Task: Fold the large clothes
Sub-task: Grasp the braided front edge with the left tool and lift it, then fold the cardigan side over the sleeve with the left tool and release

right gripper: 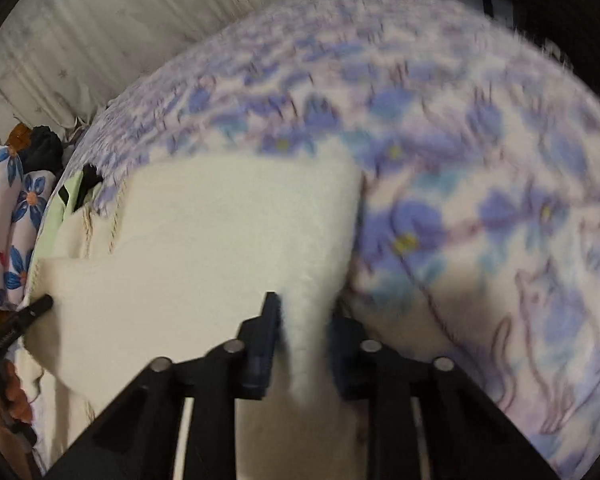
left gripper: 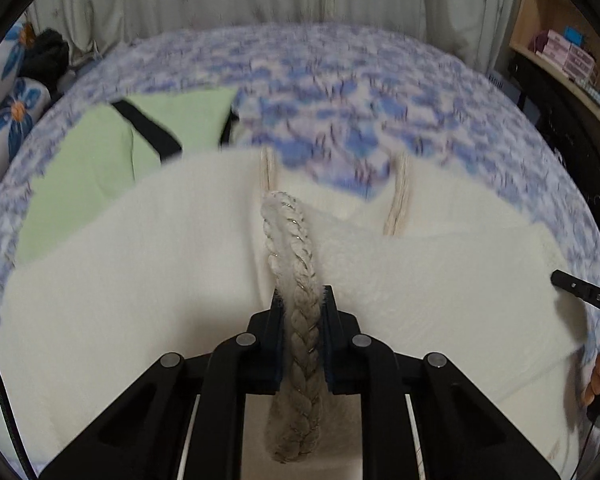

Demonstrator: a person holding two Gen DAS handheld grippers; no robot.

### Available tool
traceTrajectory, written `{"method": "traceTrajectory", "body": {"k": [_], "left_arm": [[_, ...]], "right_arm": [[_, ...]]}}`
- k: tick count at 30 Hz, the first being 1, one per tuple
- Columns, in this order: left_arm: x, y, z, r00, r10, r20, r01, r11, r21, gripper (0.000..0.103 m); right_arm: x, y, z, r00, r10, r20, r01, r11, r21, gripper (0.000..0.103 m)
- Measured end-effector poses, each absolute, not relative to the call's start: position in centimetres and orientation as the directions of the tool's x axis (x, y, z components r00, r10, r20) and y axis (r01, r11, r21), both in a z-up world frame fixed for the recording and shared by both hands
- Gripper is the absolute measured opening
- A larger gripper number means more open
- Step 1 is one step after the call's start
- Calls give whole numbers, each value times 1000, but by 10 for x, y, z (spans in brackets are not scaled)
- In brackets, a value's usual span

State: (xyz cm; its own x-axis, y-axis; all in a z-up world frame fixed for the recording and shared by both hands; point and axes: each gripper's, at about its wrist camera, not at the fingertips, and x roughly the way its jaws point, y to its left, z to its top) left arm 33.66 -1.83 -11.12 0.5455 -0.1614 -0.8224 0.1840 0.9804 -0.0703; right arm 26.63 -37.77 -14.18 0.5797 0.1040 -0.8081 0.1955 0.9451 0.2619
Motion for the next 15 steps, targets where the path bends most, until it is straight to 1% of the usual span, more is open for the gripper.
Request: {"method": "traceTrajectory", "body": {"k": [2, 4, 6, 7, 8, 9, 10, 11, 13, 14, 15], "left_arm": [[340, -18, -109, 574, -139, -807, 174, 984, -46, 12], [348, -13, -119, 571, -114, -813, 147, 988, -35, 13], [357, -9, -143, 524, -100, -846, 134, 990, -34, 14], [360, -5, -157, 495, -84, -865, 124, 992, -26, 19], [360, -1, -165, 496, -70, -866, 117, 993, -14, 23], [358, 1, -167, 512, -83, -855, 124, 992, -22, 23], [355, 3, -166, 527, -90, -845, 130, 991, -24, 25], [353, 3, -164, 530, -80, -844, 128, 992, -14, 29], [350, 4, -157, 516, -62, -854, 127, 992, 4, 30], [349, 4, -152, 510, -39, -859, 121, 992, 27, 35], [346, 5, -148, 513, -16, -858, 113, 992, 49, 39]], "right_arm": [[270, -372, -138, 601, 69, -796, 200, 951, 234, 18], [278, -366, -151, 558, 28, -829, 215, 960, 177, 20], [282, -361, -161, 516, -21, -856, 219, 970, 108, 34], [281, -360, -161, 516, -32, -856, 222, 970, 97, 36], [279, -361, -158, 518, -34, -855, 224, 970, 98, 37], [277, -362, -154, 517, -36, -855, 228, 969, 97, 38], [275, -362, -151, 517, -43, -855, 234, 968, 93, 38], [272, -362, -146, 523, -58, -851, 241, 967, 83, 38], [269, -359, -137, 527, -117, -842, 253, 967, 24, 38], [266, -354, -130, 530, -166, -832, 260, 965, -27, 38], [262, -351, -124, 541, -182, -821, 256, 966, -45, 38]]}}
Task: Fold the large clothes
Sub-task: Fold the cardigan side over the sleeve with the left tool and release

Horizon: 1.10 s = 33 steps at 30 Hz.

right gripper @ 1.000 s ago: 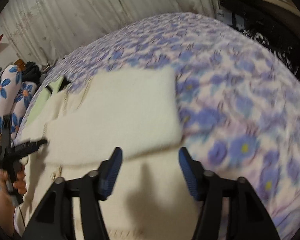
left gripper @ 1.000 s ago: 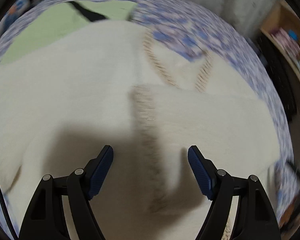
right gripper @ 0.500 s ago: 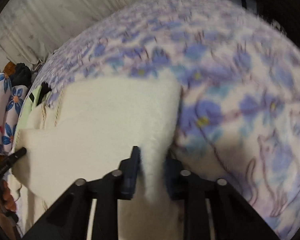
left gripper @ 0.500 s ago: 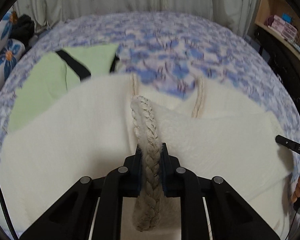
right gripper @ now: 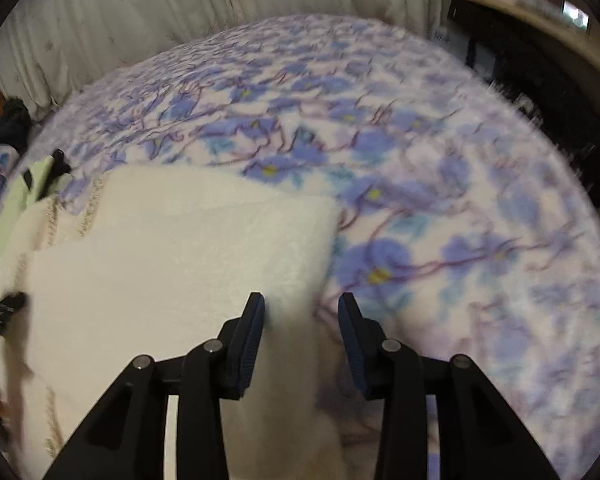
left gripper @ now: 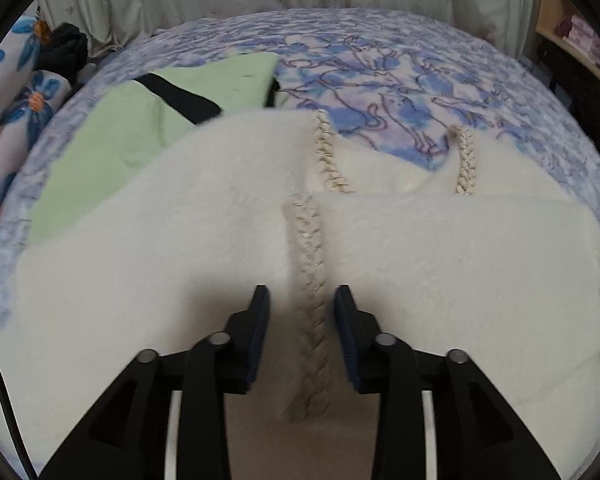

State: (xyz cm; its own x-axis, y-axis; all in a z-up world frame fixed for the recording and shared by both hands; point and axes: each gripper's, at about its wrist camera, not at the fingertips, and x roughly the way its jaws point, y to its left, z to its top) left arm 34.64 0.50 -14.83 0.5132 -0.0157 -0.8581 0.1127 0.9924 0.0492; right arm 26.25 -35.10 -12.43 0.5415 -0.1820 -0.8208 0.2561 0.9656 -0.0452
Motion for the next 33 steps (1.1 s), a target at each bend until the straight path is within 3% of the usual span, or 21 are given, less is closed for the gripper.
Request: {"method": "traceTrajectory", "body": {"k": [1, 8, 12, 17, 22, 25, 26, 30, 32, 33], "left_arm": [[342, 7, -141, 530, -1, -848, 100, 993, 62, 42], [308, -4, -100, 601, -121, -790, 116, 991, -64, 42], [297, -21, -107, 578, -179, -796, 127, 983, -129, 42], [294, -49, -148, 516, -124, -848, 140, 988, -59, 42], [287, -56, -159, 539, -86, -838, 157, 988, 0, 46], [286, -54, -158, 529, -101, -843, 164, 986, -16, 47], [286, -53, -158, 522, -111, -845, 169, 985, -25, 48], [286, -58, -157, 505, -134, -853, 197, 980, -37, 55], [282, -64, -157, 513, -118, -850, 205, 979, -12, 64], [280, -67, -157, 518, -109, -848, 212, 977, 4, 66]], "right_arm": [[258, -346, -117, 563, -172, -809, 239, 970, -40, 38], [244, -290, -96, 639, -27, -768, 109, 992, 56, 38], [248, -245, -107, 618, 68, -783, 14, 995, 97, 38], [247, -216, -140, 518, 179, -836, -69, 984, 167, 38], [238, -236, -160, 510, 85, -856, -39, 996, 75, 38], [229, -272, -158, 536, -116, -836, 74, 993, -91, 38], [226, -291, -159, 537, -168, -826, 117, 985, -125, 34], [216, -329, -158, 521, -206, -828, 190, 974, -123, 0], [213, -336, -157, 506, -284, -814, 237, 954, -185, 2], [214, -342, -158, 495, -309, -812, 260, 944, -200, 20]]}}
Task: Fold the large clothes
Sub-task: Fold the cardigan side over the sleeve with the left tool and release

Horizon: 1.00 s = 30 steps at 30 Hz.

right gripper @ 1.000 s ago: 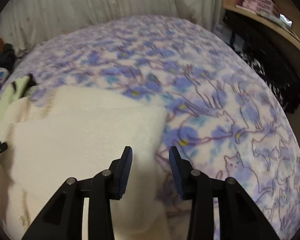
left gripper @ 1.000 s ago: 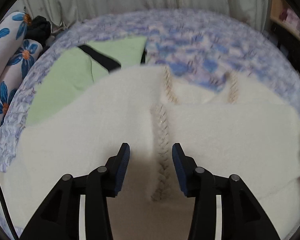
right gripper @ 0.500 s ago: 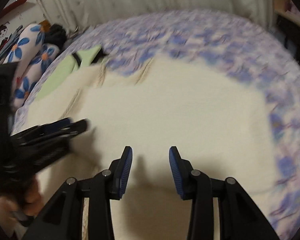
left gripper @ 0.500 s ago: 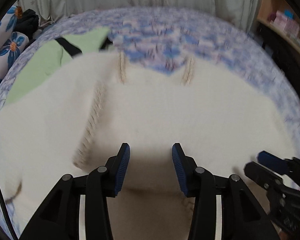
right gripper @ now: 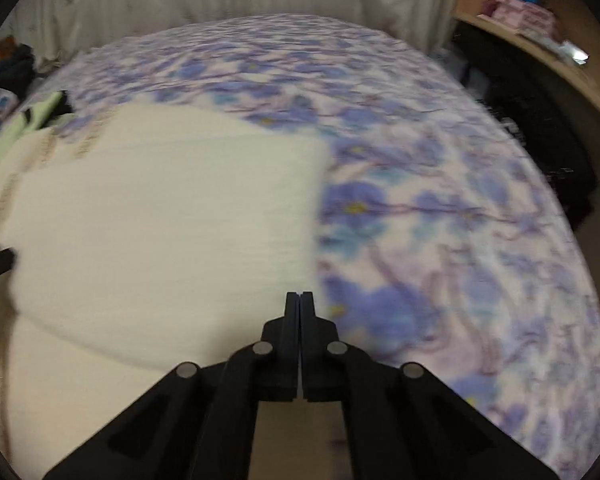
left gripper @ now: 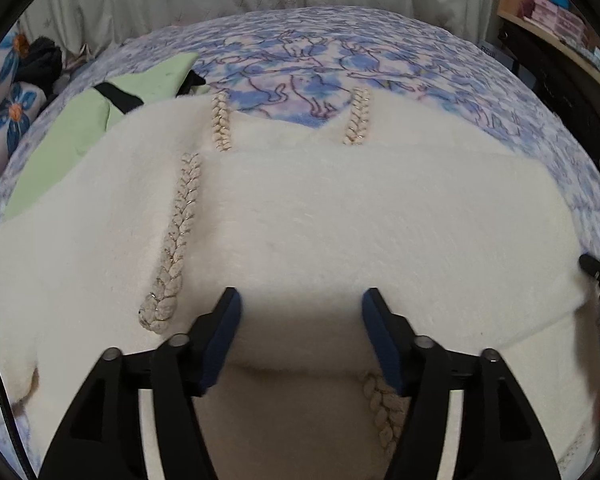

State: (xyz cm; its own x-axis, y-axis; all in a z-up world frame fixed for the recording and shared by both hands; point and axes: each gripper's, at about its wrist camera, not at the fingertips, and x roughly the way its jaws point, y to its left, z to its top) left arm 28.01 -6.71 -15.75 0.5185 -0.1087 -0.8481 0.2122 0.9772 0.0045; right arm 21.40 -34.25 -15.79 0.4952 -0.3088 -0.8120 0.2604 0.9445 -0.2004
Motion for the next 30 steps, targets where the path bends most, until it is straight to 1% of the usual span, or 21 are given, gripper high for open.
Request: {"method": "traceTrajectory", "body": {"k": [1, 2, 5, 9, 12, 14, 19, 21, 23, 27, 28, 29, 30], "left_arm": [[279, -69, -158, 523, -103, -846, 217, 976, 16, 68], [278, -71, -159, 528, -96, -844, 219, 975, 27, 69], [277, -70, -157, 526, -96, -845, 217, 976, 24, 70], [276, -69, -155, 513, -108, -852, 217, 976, 7, 71], [272, -68, -151, 506, -107, -856, 220, 975, 8, 75], [269, -67, -147, 502, -109, -858, 222, 975, 6, 78], [259, -64, -137, 495, -122, -860, 228, 974, -7, 79], [254, -61, -132, 495, -123, -860, 232, 973, -6, 81], [249, -58, -127, 489, -129, -862, 233, 972, -13, 89], [239, -51, -118, 463, -154, -873, 232, 972, -49, 91], [237, -49, -116, 463, -158, -872, 231, 971, -54, 94], [234, -48, -114, 466, -162, -870, 232, 971, -57, 103], [229, -47, -111, 472, -169, -865, 235, 970, -61, 102]], "right_arm": [[213, -349, -159, 489, -305, -817, 280, 942, -185, 27], [213, -353, -157, 490, -284, -824, 282, 946, -159, 29], [208, -364, -149, 500, -239, -832, 298, 950, -93, 29], [206, -360, -138, 519, -217, -827, 302, 951, -60, 29], [206, -348, -134, 526, -212, -824, 283, 957, -65, 29], [206, -343, -132, 526, -190, -829, 277, 960, -43, 29], [198, -332, -125, 525, -137, -840, 261, 965, 6, 29], [193, -327, -117, 536, -120, -835, 254, 967, 24, 29], [187, -323, -111, 546, -109, -830, 250, 968, 37, 29], [176, -316, -101, 553, -97, -828, 242, 969, 48, 29], [173, -313, -99, 553, -94, -828, 239, 970, 49, 29], [170, -311, -97, 553, -90, -828, 236, 970, 52, 29], [167, -308, -95, 554, -86, -828, 232, 971, 55, 29]]}}
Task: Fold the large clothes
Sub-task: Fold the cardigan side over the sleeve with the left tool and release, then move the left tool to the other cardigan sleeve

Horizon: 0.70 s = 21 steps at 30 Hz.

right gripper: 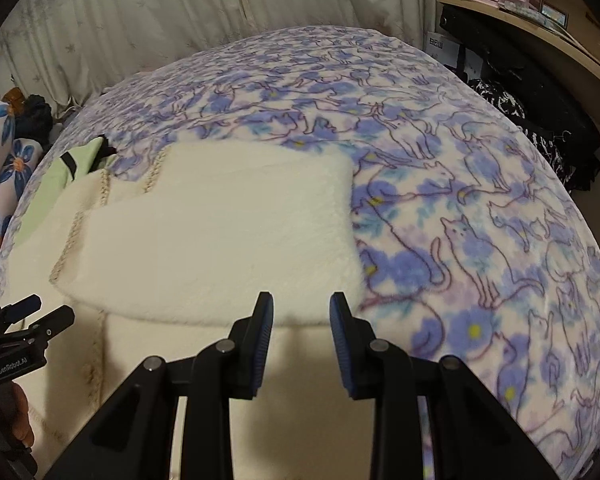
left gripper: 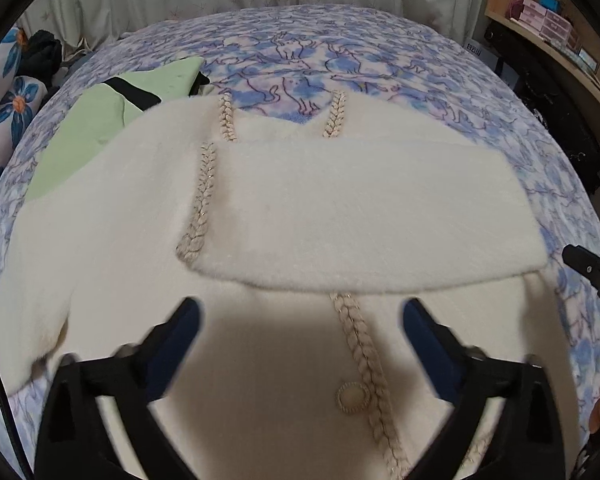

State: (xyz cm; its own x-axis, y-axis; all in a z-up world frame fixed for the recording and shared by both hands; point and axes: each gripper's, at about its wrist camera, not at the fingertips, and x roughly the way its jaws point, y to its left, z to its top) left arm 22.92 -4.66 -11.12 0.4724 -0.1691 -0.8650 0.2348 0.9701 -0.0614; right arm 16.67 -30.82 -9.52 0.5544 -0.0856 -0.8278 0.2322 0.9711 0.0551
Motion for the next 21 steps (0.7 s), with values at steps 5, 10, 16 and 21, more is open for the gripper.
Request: {"method": "traceTrajectory", "body": {"k": [5, 10, 16, 21], "left_arm": [[208, -43, -99, 478, -188, -858, 263, 963, -64, 102], [187, -32, -87, 462, -228, -857, 259, 959, -116, 102], [153, -17, -76, 457, -241, -856, 261, 957, -131, 102], [123, 1, -67, 467, -249, -848, 252, 957, -142, 102]], "right_arm": [[151, -295, -88, 553, -74, -830, 215, 975, 57, 31], [132, -279, -80, 552, -55, -832, 200, 977, 68, 31], [109, -261, -78, 547, -18, -837, 173, 981, 92, 45], [88, -238, -82, 529, 47, -847, 135, 981, 139, 58]]}}
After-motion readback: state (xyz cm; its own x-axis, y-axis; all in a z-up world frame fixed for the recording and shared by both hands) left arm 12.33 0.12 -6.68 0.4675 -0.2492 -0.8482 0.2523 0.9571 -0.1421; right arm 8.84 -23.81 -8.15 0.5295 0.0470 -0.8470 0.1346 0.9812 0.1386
